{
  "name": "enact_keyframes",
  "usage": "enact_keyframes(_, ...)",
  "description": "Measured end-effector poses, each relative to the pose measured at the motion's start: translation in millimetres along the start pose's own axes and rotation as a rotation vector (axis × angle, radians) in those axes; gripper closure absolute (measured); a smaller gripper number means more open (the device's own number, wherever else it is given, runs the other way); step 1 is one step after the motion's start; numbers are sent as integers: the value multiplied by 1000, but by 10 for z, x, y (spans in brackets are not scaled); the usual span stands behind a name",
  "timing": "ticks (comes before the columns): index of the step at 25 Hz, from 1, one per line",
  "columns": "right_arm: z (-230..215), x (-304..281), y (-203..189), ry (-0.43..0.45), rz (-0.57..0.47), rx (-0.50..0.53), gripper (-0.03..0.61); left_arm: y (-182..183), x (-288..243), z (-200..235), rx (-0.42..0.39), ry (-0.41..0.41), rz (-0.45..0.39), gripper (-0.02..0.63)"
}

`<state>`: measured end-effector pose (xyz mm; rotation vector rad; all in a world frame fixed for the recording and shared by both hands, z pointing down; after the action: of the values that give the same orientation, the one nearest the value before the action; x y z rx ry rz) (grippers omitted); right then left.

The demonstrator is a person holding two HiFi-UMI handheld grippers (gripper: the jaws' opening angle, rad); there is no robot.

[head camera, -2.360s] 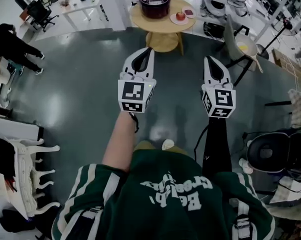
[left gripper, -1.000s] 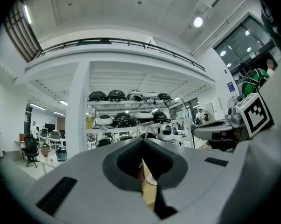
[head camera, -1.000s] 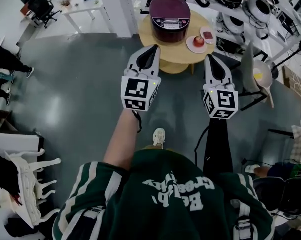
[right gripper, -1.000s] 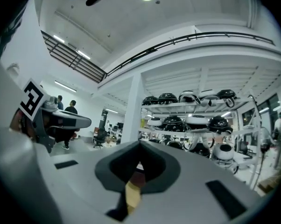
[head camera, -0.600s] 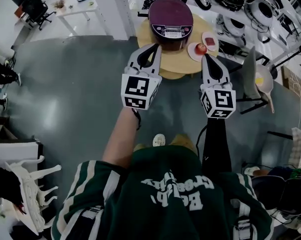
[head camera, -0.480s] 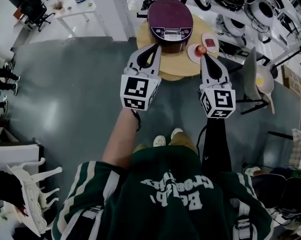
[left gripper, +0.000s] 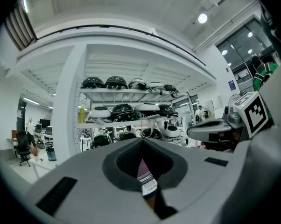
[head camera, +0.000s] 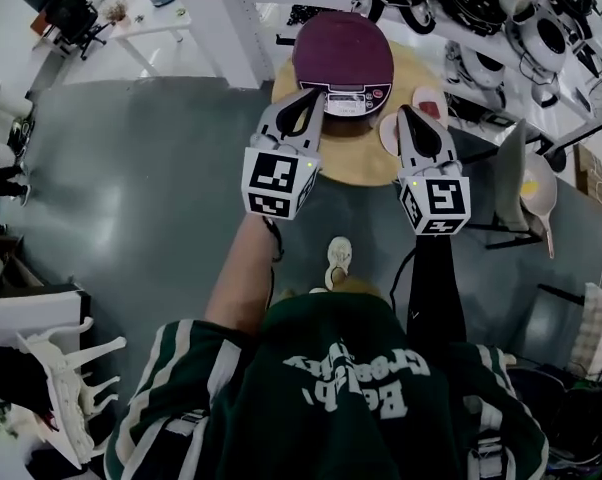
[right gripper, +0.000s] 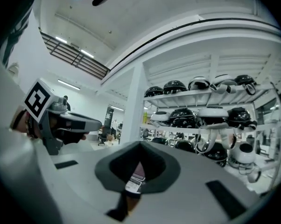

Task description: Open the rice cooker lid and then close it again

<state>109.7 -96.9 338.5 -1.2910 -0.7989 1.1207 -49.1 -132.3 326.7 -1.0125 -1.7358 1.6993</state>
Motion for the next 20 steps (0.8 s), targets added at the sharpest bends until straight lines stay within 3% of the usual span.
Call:
enact_keyframes(9,-444,-903,-174,123,23,-5,575,-157,-893,180,14,5,47,614)
enact_keyframes(16,-448,-1331,-450,215,120,-2,575,-485,-1272,177,-3,-7,153,614)
enact_keyframes(20,-302,-1481,-631,268,191,1,575,-669,-1333,282,18,31,203,614)
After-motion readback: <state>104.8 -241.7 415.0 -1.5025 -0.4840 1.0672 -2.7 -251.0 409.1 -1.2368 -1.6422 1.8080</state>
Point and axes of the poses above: the fingertips, and each gripper's own axes: x backward along the fingers, z to its left, y out of its top, the point moved 3 cm from there along x, backward along the fingers, and after that the axes turned 7 degrees about z, right-handed, at the moved point
